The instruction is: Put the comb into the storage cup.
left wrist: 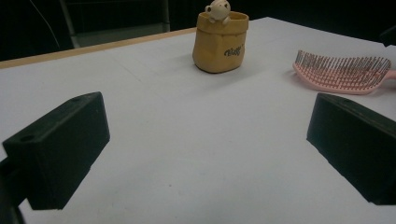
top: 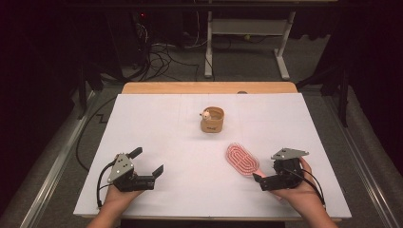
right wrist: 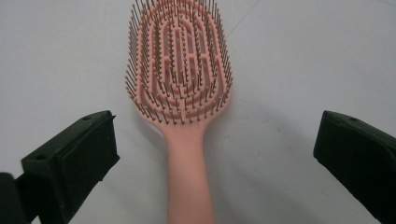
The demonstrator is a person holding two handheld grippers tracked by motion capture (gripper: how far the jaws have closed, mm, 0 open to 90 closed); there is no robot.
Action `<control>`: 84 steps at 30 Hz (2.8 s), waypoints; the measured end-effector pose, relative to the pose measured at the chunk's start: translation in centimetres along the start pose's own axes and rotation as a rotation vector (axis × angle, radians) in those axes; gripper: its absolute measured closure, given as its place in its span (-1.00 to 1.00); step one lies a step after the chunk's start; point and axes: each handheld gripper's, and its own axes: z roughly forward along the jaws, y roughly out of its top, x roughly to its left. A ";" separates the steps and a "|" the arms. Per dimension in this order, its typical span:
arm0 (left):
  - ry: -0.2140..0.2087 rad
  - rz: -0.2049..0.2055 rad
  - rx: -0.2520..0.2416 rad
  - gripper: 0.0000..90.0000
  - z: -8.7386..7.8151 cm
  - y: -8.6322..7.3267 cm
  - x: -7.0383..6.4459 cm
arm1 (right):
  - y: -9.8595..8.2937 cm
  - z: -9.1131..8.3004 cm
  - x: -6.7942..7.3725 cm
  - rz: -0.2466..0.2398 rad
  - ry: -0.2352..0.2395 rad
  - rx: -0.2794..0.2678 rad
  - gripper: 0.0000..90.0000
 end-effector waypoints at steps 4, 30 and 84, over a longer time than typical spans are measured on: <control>-0.004 -0.002 -0.009 -1.00 0.1 0.0 0.0 | 0.0 0.3 -0.1 -0.005 0.018 0.036 -0.99; -0.001 -0.007 -0.008 -0.98 -0.1 0.0 -0.2 | 1.3 2.3 0.4 -0.081 0.029 0.216 -0.99; 0.004 0.004 -0.019 -1.00 -0.1 -0.1 -0.1 | 8.4 8.2 1.4 -0.171 0.080 0.540 -0.81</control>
